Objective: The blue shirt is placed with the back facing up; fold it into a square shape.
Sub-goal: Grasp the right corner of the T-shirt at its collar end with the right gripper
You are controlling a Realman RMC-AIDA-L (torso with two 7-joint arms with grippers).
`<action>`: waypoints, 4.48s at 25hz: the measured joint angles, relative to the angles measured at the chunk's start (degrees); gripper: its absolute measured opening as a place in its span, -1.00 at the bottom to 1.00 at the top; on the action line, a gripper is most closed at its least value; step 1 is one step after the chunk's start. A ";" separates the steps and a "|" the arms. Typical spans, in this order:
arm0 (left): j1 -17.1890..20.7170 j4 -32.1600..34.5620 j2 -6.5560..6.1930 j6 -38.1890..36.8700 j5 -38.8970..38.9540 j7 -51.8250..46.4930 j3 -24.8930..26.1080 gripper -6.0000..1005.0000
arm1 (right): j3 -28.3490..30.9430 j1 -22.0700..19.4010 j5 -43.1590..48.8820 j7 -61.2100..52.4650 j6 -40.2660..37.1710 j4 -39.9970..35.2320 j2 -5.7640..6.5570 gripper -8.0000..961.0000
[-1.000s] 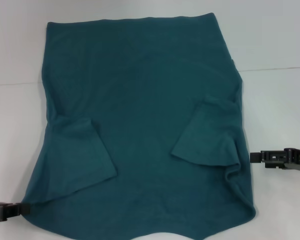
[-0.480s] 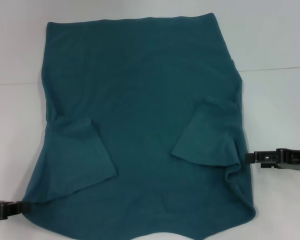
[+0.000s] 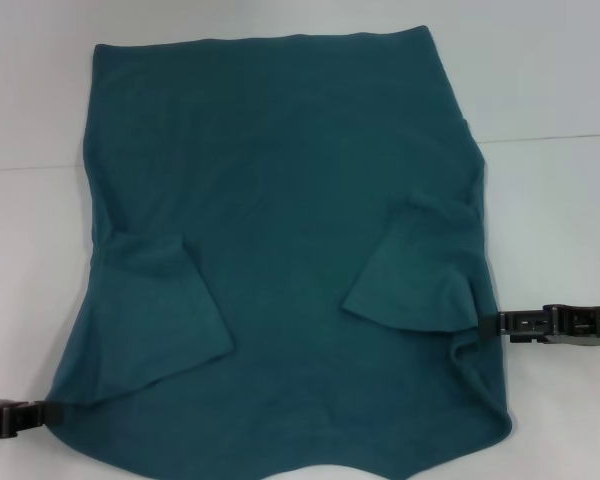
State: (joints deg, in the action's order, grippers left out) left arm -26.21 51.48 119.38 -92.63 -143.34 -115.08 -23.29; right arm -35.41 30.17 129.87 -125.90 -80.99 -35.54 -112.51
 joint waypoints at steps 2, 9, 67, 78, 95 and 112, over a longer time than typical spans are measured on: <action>-0.05 -0.13 0.04 0.00 0.13 0.03 -0.01 -0.93 | -0.04 -0.01 0.02 0.02 -0.16 -0.04 0.06 0.71; -0.07 -0.24 0.06 0.00 0.48 0.09 0.00 -0.93 | 0.48 -0.23 0.06 0.06 0.31 -0.06 0.35 0.71; -1.27 -1.12 -0.13 1.76 0.79 0.31 0.10 -0.93 | -2.94 0.64 0.39 0.40 6.43 -0.04 -2.55 0.71; -1.59 -2.03 -0.13 2.53 0.79 0.28 0.01 -0.93 | -2.36 0.67 -1.87 2.12 -0.16 -0.43 -2.28 0.71; -1.99 -2.65 0.03 3.15 0.79 0.95 0.04 -0.93 | 0.70 -4.69 -0.27 -0.97 -5.38 -5.13 -1.08 0.71; -2.27 -3.39 -0.06 3.92 1.29 1.27 0.02 -0.93 | 0.47 0.10 4.89 -0.86 5.82 -5.59 -4.31 0.71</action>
State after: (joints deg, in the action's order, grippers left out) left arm -28.48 48.09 119.32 -88.71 -142.05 -113.81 -23.27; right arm -34.94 30.27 134.75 -126.76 -75.17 -41.13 -116.82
